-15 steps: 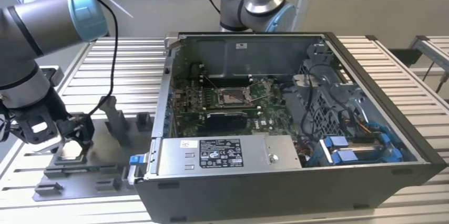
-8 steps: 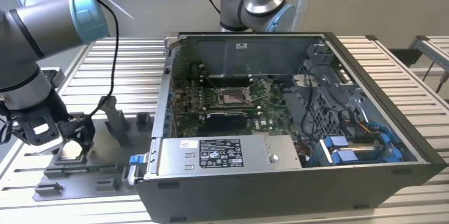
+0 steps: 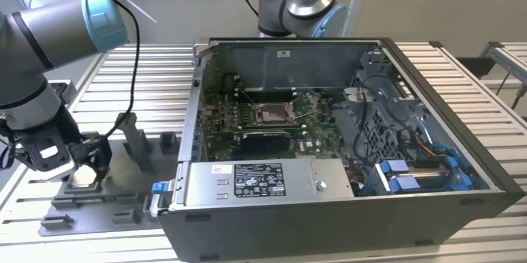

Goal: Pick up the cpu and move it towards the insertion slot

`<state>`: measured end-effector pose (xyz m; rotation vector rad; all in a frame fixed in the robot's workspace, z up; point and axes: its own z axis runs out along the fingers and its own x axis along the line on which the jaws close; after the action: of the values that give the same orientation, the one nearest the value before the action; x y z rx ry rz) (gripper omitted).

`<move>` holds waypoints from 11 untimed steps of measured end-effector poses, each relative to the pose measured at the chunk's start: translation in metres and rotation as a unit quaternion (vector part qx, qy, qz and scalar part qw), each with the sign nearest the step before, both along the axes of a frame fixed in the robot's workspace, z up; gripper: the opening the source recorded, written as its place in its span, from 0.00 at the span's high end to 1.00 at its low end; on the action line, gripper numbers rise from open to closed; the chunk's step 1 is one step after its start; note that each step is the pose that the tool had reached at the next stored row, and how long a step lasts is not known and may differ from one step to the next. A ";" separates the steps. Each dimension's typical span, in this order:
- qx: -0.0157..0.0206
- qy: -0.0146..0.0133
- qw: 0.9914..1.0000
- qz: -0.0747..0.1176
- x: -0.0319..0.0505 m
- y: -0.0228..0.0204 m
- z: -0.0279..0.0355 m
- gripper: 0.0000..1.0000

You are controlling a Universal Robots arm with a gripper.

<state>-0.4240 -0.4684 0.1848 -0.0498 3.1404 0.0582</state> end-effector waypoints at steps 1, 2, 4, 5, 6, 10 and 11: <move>0.000 0.000 1.000 0.000 0.0000 0.0000 0.0000 0.00; 0.000 0.000 1.000 0.000 0.0000 0.0000 0.0000 0.00; 0.000 0.000 1.000 0.000 0.0000 0.0000 -0.0001 1.00; 0.000 0.000 1.000 0.000 0.0000 0.0000 -0.0001 1.00; 0.000 0.000 1.000 0.000 0.0000 0.0000 -0.0001 1.00; 0.000 0.000 1.000 0.000 0.0000 0.0000 -0.0003 1.00; 0.000 0.000 1.000 0.000 0.0000 0.0000 -0.0001 1.00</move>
<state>-0.4240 -0.4684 0.1846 -0.0498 3.1403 0.0583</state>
